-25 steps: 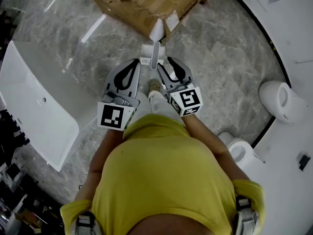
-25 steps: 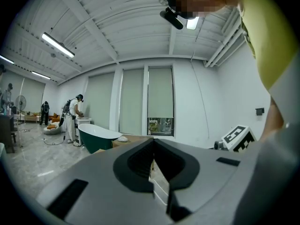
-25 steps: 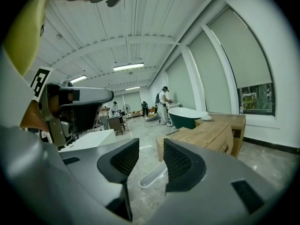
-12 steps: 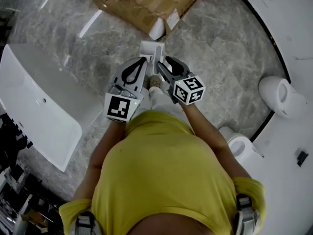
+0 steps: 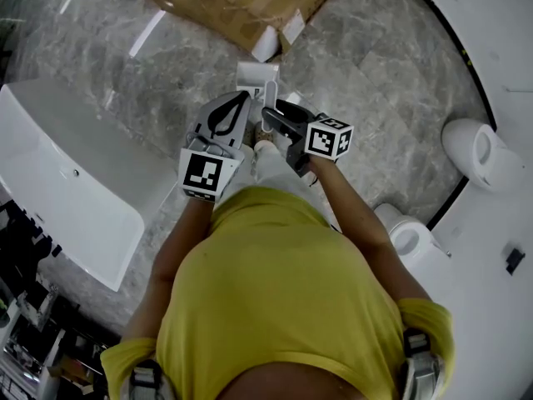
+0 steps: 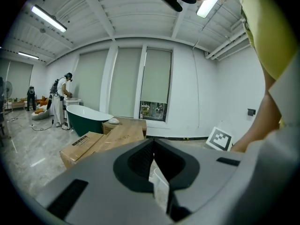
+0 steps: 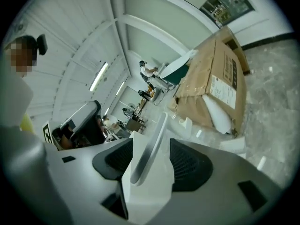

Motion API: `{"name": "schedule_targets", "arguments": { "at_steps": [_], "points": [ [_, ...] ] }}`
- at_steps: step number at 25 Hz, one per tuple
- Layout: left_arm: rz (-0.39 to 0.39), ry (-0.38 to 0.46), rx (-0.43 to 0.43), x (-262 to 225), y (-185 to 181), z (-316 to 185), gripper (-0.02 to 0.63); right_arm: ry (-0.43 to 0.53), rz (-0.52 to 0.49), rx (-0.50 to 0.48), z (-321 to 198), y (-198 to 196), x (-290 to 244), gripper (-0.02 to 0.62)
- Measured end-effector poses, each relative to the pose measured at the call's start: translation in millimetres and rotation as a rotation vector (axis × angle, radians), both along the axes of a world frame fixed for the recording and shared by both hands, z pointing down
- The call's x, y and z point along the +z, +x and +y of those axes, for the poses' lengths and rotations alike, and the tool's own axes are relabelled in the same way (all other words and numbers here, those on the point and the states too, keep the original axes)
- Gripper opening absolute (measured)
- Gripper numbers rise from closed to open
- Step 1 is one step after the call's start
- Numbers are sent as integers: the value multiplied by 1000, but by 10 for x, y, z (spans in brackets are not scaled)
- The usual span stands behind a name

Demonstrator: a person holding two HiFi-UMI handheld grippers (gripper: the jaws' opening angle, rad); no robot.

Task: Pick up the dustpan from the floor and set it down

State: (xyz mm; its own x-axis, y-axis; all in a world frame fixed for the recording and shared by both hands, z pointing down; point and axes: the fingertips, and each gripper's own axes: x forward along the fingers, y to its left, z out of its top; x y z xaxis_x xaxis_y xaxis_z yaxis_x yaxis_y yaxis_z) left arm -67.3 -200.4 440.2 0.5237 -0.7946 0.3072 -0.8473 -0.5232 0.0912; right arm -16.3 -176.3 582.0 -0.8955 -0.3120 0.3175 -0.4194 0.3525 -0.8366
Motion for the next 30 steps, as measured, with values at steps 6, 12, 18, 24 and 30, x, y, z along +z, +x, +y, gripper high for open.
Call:
{"name": "schedule_targets", "arguments": {
  "at_steps": [6, 12, 18, 24, 30],
  "points": [
    [-5, -22, 14, 77, -20, -23, 2, -106, -105, -46, 24, -184, 98, 233],
    [-3, -23, 13, 55, -56, -46, 2, -112, -103, -37, -23, -252, 83, 141],
    [-2, -11, 12, 13, -113, -56, 2, -97, -145, -6, -110, -310, -118, 140],
    [4, 10, 11, -58, -139, -40, 2, -54, -209, -14, -93, -328, -609, 140],
    [28, 36, 13, -190, -155, 14, 2, -9, -250, 1, 51, -253, -1130, 147]
  ]
}}
